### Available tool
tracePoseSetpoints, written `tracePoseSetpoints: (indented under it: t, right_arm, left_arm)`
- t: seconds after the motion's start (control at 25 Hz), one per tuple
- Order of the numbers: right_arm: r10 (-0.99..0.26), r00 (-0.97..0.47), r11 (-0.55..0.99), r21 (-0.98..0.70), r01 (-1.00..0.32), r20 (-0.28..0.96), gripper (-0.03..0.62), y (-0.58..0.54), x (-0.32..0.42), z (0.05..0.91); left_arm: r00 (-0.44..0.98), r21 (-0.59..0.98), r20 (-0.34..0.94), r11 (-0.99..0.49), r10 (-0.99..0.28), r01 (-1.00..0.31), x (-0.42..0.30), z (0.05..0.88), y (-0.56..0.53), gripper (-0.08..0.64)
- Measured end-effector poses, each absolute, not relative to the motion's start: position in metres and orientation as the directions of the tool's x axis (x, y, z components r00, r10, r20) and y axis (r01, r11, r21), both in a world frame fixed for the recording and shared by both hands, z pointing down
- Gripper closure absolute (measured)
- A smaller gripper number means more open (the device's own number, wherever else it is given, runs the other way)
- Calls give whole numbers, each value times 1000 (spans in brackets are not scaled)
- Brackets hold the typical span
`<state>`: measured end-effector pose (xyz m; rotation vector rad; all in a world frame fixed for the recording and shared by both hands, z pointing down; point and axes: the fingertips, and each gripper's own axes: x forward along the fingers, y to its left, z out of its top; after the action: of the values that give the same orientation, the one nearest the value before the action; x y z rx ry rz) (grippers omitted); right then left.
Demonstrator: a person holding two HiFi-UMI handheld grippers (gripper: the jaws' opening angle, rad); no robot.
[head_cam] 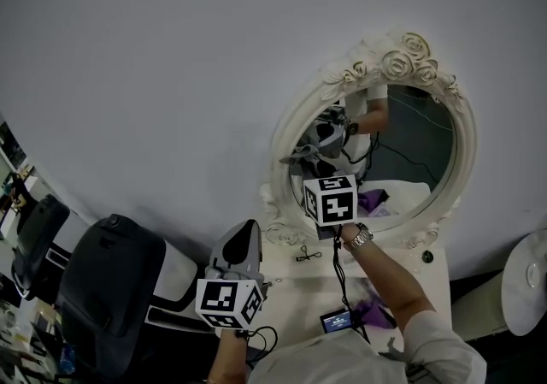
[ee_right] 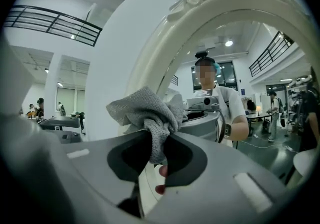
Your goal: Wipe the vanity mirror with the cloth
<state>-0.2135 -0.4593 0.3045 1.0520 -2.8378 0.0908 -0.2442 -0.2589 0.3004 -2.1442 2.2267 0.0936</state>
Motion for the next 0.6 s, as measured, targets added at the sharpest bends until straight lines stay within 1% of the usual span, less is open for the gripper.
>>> tracePoseSetpoints:
  t: [0.12,0.28,0.6]
  right_arm:
    - [-657,-741,746,-26,-666,138,526,-464,-210,310]
    - [-693,-707,710,-40,-703,142,526,-474,-183,314]
    - [-810,-567,570,-31,-821,150,528,-509,-78,319]
  left_arm:
    - [-33,10,-67,32,-997,-999,-245,304,-258,558]
    - [11,10,-56,-12,-998,-1000,-233,307,-269,558]
    - [176,16,-46,-177,-983,-984,-171,312,-308,558]
